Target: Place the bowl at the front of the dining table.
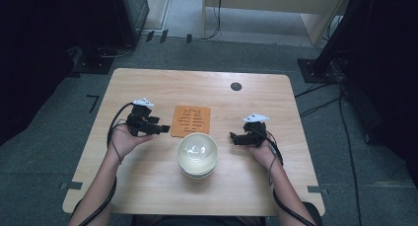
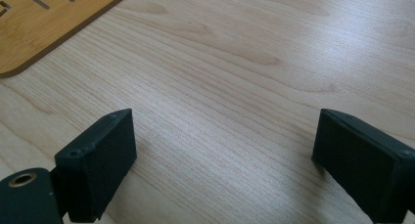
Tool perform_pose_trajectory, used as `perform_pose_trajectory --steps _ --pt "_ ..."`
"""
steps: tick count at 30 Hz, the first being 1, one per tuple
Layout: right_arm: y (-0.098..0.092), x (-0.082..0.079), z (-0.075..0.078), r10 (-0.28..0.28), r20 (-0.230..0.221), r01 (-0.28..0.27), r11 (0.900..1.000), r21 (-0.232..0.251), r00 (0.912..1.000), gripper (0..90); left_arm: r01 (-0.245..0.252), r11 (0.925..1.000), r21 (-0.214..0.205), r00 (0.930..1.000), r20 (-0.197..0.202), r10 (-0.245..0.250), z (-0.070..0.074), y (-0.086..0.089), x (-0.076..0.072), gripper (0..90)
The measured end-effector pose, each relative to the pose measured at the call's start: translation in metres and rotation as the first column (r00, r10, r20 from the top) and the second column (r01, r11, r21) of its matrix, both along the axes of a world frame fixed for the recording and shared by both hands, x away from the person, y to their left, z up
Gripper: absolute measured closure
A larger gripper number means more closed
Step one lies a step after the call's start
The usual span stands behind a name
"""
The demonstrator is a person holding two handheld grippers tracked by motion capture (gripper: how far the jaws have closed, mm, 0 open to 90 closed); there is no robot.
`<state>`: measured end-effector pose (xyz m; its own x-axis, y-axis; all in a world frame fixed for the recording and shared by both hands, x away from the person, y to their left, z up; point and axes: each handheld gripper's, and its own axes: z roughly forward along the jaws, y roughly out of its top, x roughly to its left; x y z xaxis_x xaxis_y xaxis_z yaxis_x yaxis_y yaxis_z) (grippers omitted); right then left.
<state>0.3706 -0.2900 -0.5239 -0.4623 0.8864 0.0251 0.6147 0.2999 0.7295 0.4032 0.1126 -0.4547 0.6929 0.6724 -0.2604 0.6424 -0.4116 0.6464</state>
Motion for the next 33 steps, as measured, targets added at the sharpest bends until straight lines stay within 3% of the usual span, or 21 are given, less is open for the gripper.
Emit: perform_pose_trajectory --steps 33 --pt "0.0 0.0 0.0 0.0 0.0 0.0 1.0 0.0 1.0 8.2 0.063 0.9977 -0.024 0.998 0.014 -0.062 0.012 -0.013 -0.009 33.6"
